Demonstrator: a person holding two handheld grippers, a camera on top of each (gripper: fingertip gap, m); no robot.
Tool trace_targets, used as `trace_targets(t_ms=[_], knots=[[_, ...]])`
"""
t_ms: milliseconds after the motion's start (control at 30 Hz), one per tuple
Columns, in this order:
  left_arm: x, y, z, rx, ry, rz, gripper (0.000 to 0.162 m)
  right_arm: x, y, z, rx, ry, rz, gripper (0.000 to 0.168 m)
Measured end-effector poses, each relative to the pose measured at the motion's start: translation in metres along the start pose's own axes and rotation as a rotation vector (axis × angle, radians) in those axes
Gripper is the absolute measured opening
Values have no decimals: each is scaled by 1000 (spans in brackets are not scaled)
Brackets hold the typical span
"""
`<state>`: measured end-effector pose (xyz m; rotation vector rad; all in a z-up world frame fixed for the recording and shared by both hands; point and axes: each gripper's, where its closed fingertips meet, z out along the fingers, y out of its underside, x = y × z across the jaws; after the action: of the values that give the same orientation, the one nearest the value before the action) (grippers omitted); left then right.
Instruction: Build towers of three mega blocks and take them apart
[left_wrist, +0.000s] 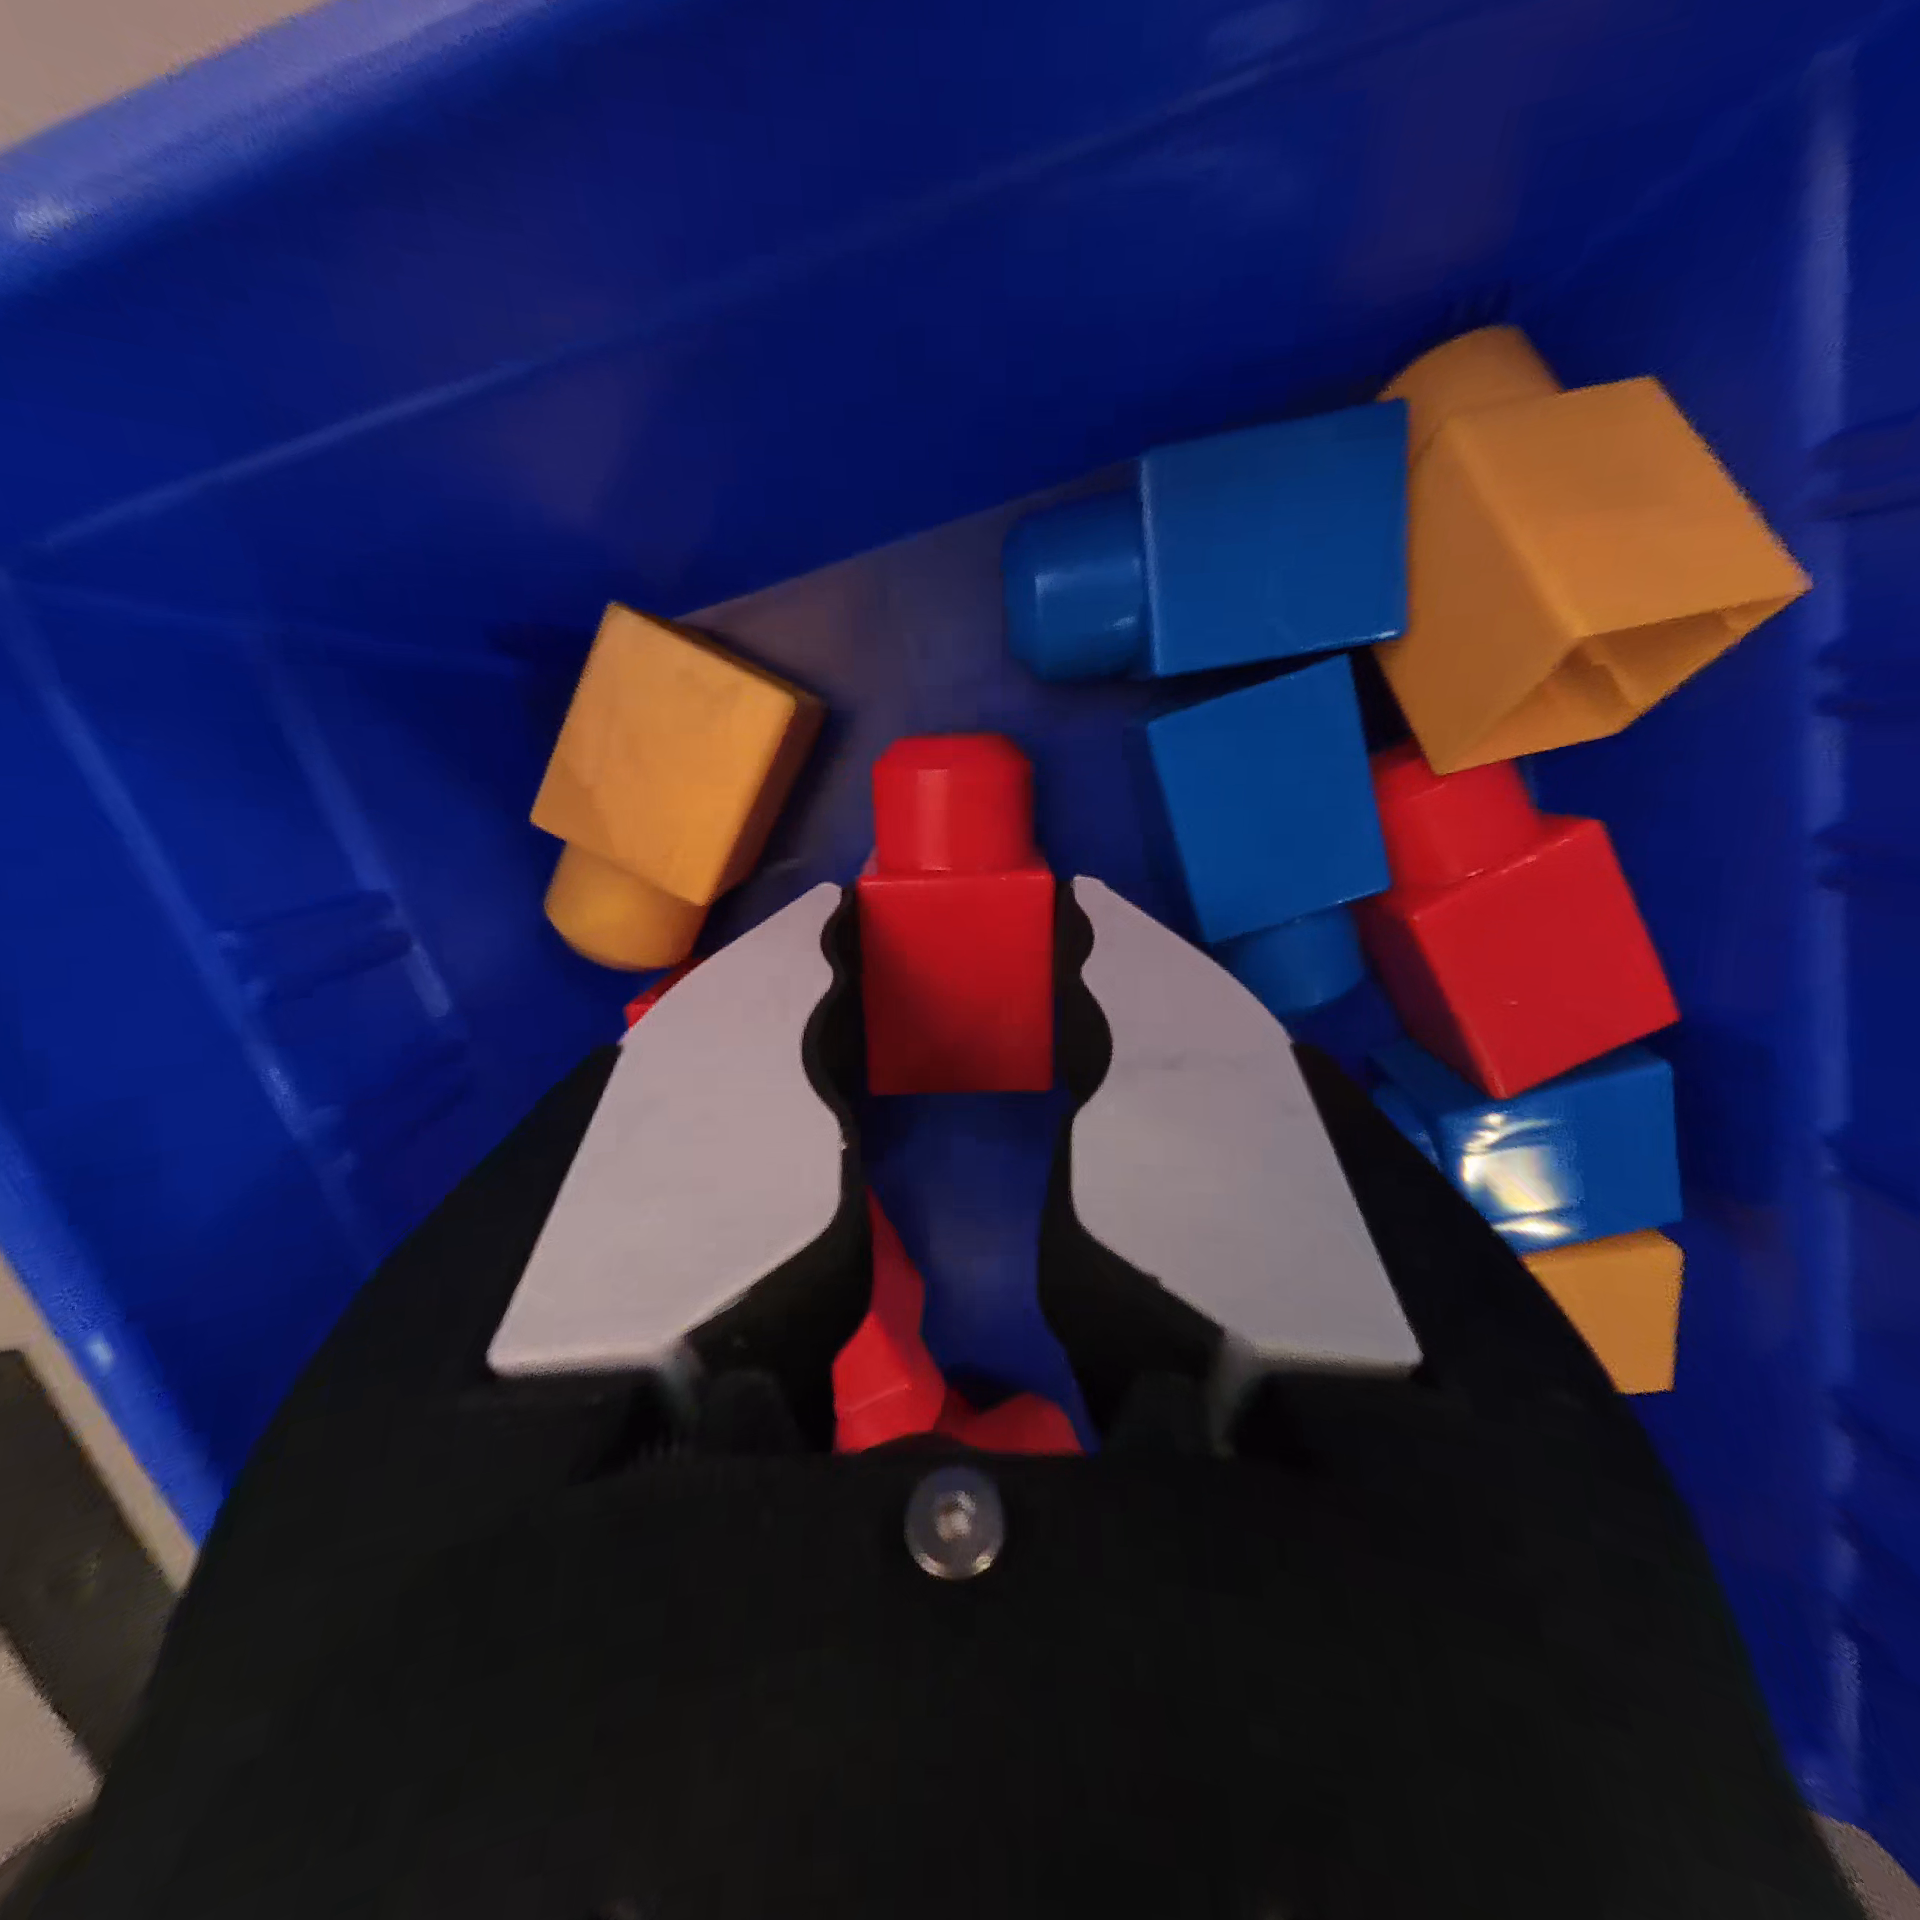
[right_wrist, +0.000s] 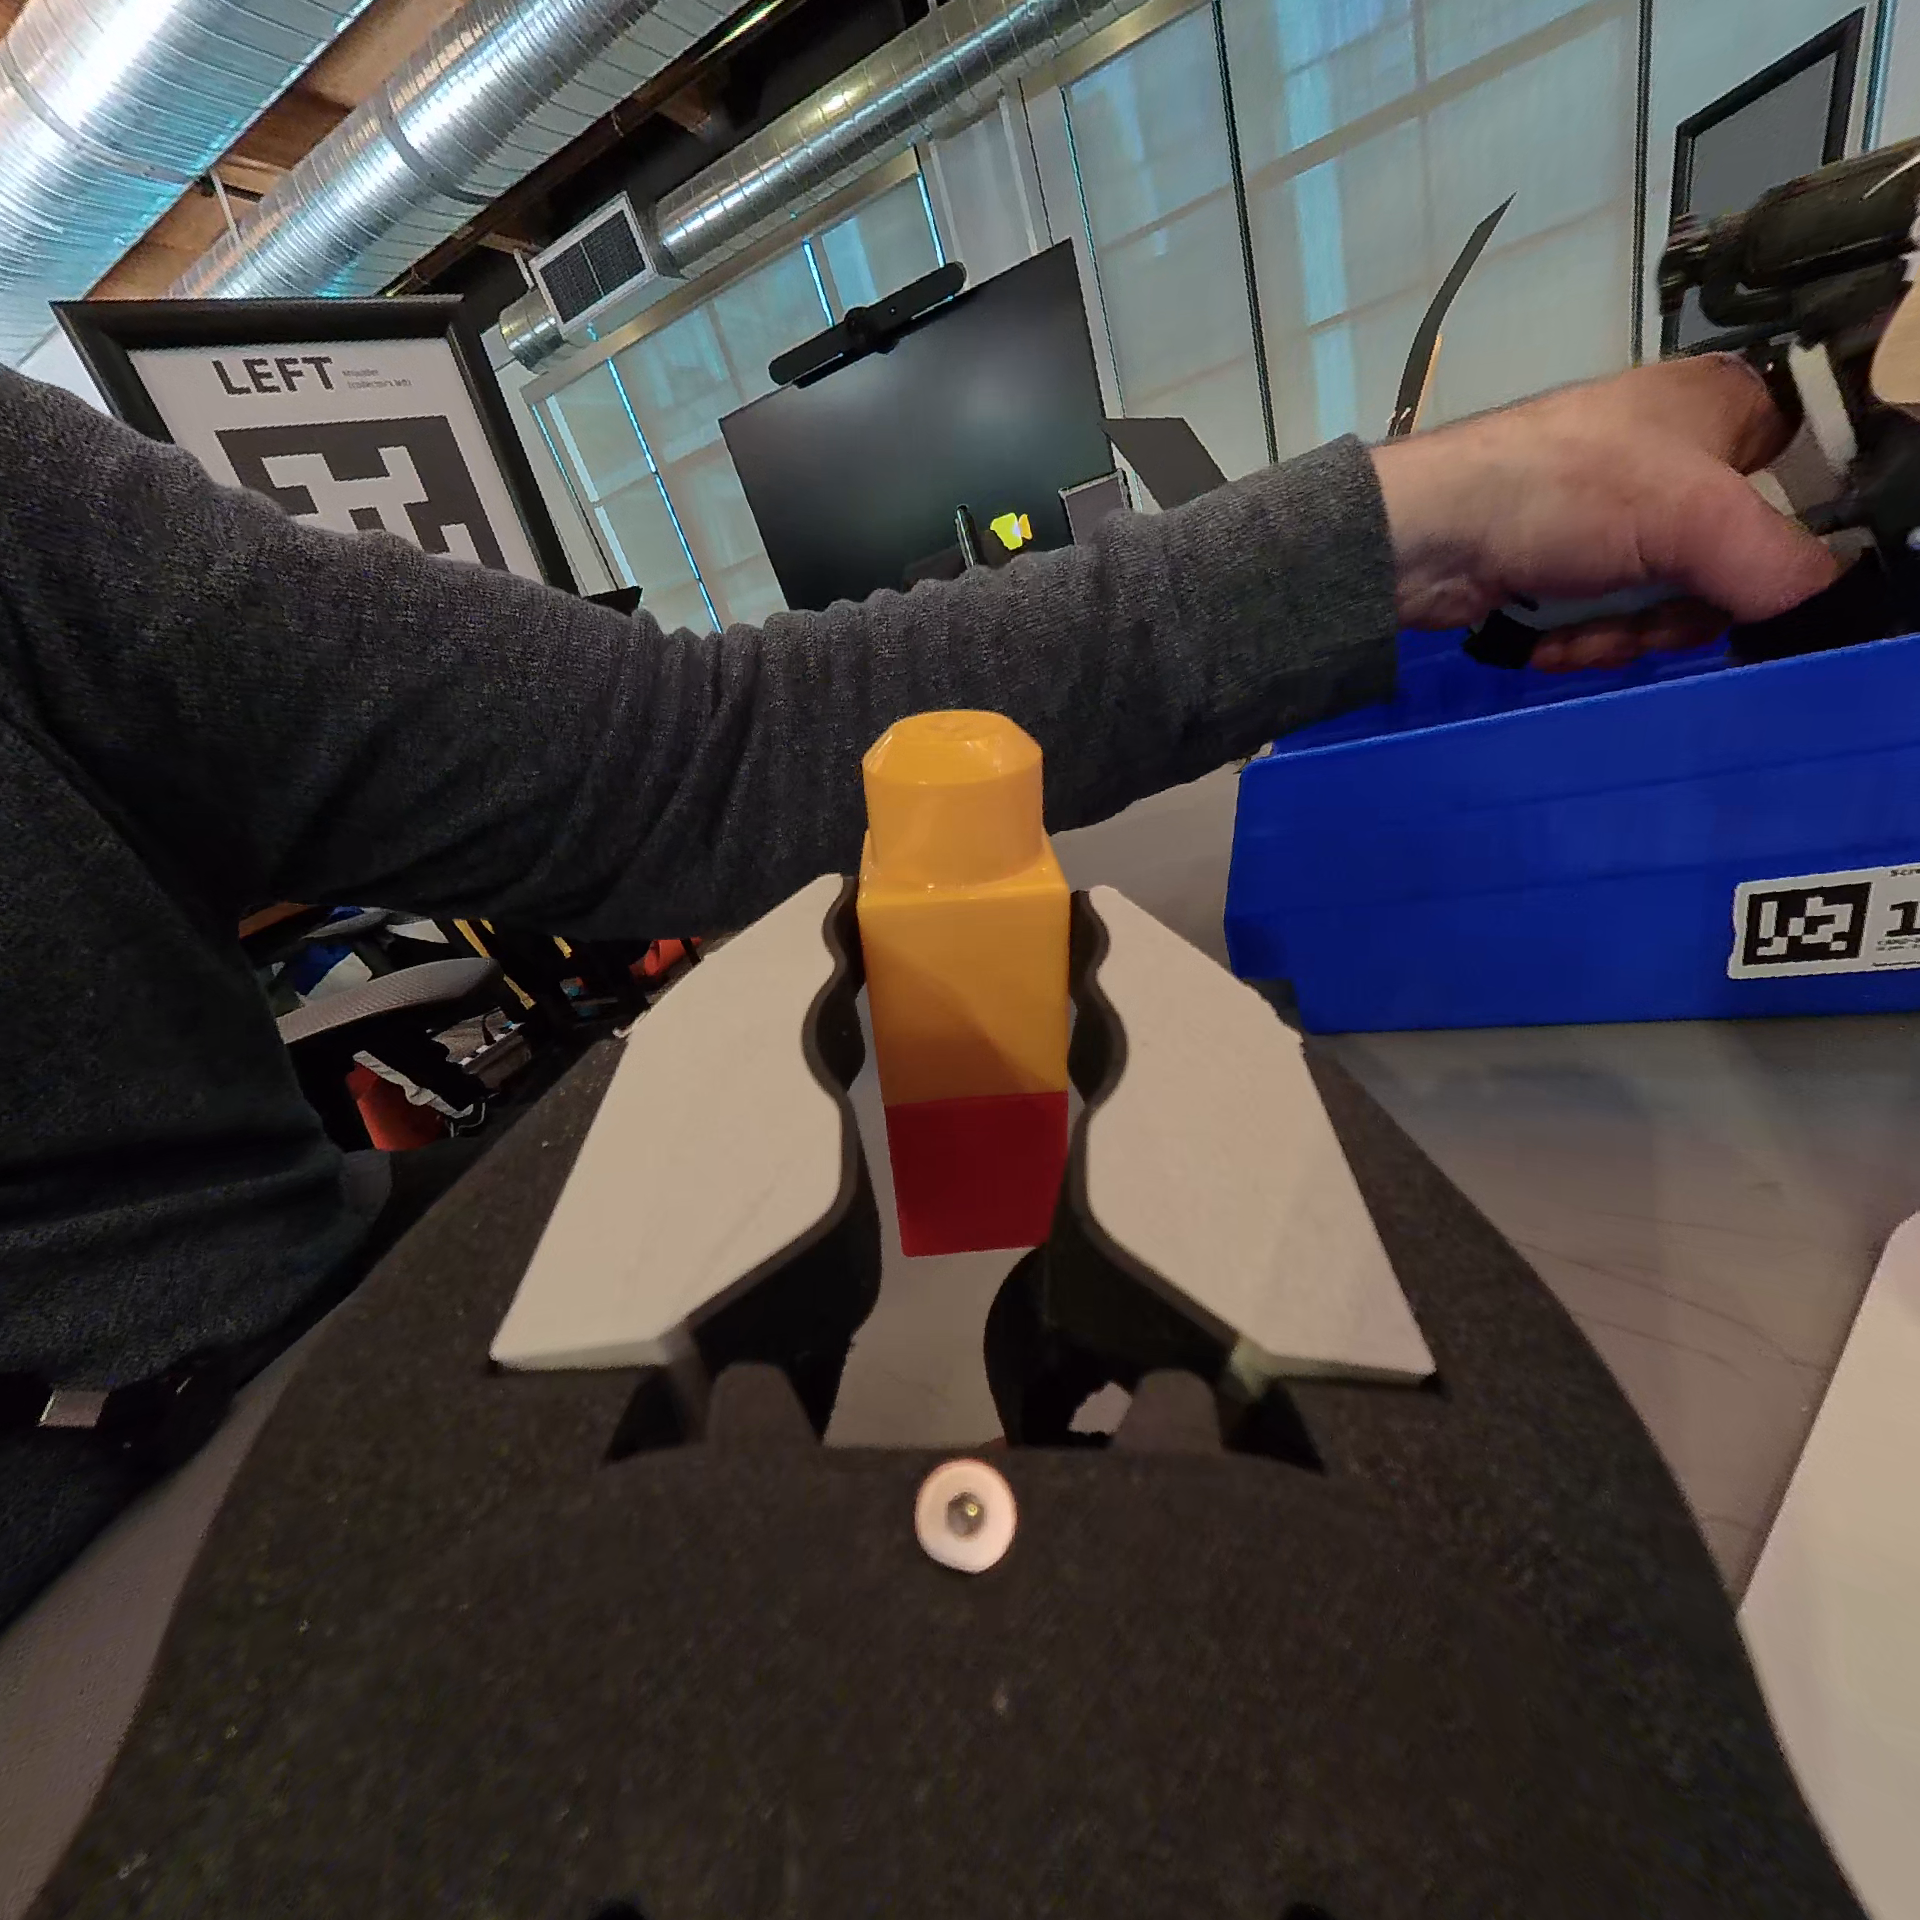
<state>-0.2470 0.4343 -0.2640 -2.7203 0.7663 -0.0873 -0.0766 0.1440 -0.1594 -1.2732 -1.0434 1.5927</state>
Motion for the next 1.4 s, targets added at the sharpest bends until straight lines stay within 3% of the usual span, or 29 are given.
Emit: trace_targets(t_ms=[100, 267, 400, 533, 800, 900, 1400], knots=[[12, -11, -25, 188, 91, -40, 35, 0, 0, 0, -1, 2, 0, 36], [68, -19, -112, 660, 333, -14, 35, 1, 1, 1, -12, 11, 0, 36], [139, 8, -182, 976, 536, 54, 35, 2, 3, 2, -22, 16, 1, 36], [214, 42, -209, 1119, 712, 117, 34, 2, 4, 3, -30, 20, -2, 36], [283, 69, -203, 1169, 890, 92, 34, 4, 5, 4, -38, 33, -1, 36], [287, 71, -203, 1194, 953, 67, 34, 4, 5, 4, -41, 36, 1, 36], [296, 79, -185, 1157, 943, 131, 34, 6, 6, 4, -46, 41, 13, 36]])
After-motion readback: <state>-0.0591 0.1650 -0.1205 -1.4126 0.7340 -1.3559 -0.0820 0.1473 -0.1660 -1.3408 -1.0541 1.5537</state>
